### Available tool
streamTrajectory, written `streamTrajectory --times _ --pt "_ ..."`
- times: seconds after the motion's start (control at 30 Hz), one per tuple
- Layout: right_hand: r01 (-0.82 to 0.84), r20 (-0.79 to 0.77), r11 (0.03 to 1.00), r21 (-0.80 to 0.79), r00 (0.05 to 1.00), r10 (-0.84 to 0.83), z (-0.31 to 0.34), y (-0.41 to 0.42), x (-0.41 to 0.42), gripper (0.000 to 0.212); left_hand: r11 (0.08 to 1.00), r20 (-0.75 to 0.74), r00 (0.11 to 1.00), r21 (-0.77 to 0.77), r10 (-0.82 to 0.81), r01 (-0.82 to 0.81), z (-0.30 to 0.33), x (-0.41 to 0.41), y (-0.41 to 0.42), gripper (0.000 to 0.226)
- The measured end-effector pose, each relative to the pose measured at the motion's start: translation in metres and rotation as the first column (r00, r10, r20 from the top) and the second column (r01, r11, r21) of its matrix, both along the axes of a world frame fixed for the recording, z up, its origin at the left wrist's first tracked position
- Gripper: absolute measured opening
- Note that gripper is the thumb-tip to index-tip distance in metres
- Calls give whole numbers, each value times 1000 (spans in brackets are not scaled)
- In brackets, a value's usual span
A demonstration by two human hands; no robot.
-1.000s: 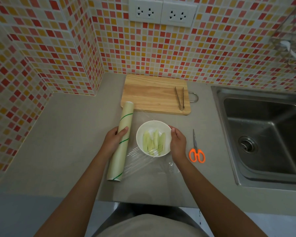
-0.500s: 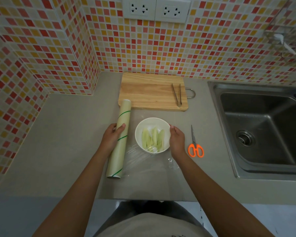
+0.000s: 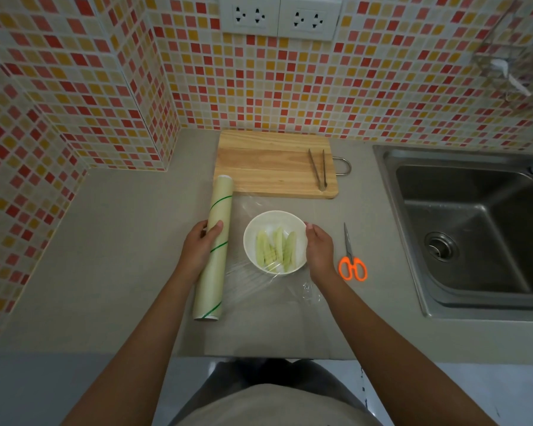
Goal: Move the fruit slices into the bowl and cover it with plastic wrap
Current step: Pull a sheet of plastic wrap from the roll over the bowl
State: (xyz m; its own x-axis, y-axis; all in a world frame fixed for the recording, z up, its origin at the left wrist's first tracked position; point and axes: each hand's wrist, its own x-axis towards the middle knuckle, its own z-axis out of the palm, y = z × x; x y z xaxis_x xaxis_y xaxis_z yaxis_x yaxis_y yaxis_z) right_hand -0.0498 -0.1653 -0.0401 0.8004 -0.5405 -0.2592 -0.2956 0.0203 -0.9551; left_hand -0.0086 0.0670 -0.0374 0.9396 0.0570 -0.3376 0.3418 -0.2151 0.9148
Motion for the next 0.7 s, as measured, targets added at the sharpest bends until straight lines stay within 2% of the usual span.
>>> streamTrajectory --times 0.23,0.4,0.5,0.53,0.6,0.63,0.7 --pt "-15 -31 1000 18 999 16 4 -3 0 32 1000 -1 1000 -26 -12 12 3 1 2 23" --pt "43 51 998 42 998 -45 14 -14 -3 22 1000 4 1000 -25 -6 6 3 0 0 29" --pt "86 21 980 -179 996 -83 18 -38 -10 17 999 2 1000 -34 -5 5 3 -2 -1 30" --pt "66 -42 949 -309 996 -82 19 -48 -12 18 999 0 1000 -35 -4 4 4 -2 -1 30" --pt "-107 -297 809 -578 951 -87 22 -66 -19 25 999 -3 1000 -34 2 -2 4 -3 -1 29" --pt "-240 -448 731 -639 888 -100 24 -73 -24 30 999 -3 1000 -34 4 -4 5 -3 -2 30" --pt "-432 -652 666 -609 750 -110 32 -80 -32 34 999 3 1000 -32 3 -3 6 -2 -2 29"
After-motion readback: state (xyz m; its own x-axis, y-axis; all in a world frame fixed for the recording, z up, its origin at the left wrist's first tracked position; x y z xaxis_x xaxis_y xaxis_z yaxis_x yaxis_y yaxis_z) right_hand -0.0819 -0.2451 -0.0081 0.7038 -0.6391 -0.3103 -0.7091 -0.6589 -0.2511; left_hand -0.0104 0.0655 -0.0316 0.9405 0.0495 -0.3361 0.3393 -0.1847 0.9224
